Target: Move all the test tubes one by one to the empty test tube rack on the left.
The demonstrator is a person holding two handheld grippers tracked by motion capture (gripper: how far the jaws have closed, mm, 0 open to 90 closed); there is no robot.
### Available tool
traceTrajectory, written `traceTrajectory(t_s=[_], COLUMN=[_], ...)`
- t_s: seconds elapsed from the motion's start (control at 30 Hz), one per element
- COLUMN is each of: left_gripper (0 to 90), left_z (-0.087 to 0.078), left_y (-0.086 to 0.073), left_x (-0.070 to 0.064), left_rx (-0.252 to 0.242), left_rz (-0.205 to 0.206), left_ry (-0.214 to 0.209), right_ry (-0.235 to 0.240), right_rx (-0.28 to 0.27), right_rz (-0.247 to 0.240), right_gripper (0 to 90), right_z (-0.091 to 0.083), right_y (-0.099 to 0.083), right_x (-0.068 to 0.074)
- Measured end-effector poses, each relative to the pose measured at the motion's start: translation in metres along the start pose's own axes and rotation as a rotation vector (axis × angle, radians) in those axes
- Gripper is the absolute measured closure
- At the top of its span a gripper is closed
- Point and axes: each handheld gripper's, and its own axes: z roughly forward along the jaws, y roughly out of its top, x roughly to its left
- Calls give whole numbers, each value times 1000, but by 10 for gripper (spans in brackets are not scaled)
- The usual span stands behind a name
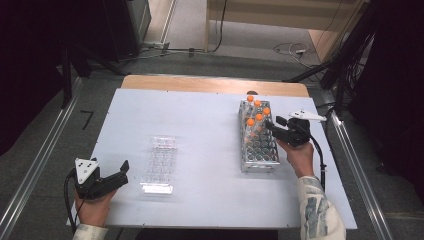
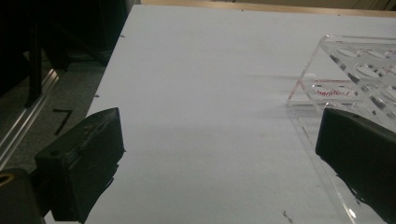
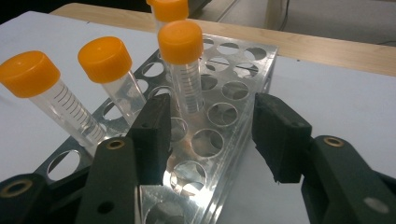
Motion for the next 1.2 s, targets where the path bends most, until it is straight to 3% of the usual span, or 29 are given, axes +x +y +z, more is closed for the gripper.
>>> traceTrajectory(t_s=[0.17, 0.3, 0.43, 0.73, 0.93, 1.2], left_gripper=[15, 15, 15, 15, 15, 15], left_z=[0, 0, 0, 0, 0, -1], left_y=[0, 0, 0, 0, 0, 0], left_x=[1, 1, 2, 2, 2, 2], left_rx=[4, 2, 3, 5, 7, 7], left_rz=[0, -4, -4, -2, -1, 0], left_ry=[0, 3, 3, 3, 3, 4], right_ry=[25, 43, 37, 59, 58, 47], right_rx=[-5, 24, 31, 30, 34, 14], right_rz=[-26, -46, -80, -95, -113, -114], right_gripper=[534, 554, 572, 624, 707, 713], right_z=[7, 14, 18, 26, 29, 27], right_y=[3, 5, 9, 9, 10, 12], right_x=[1, 1, 3, 2, 4, 3])
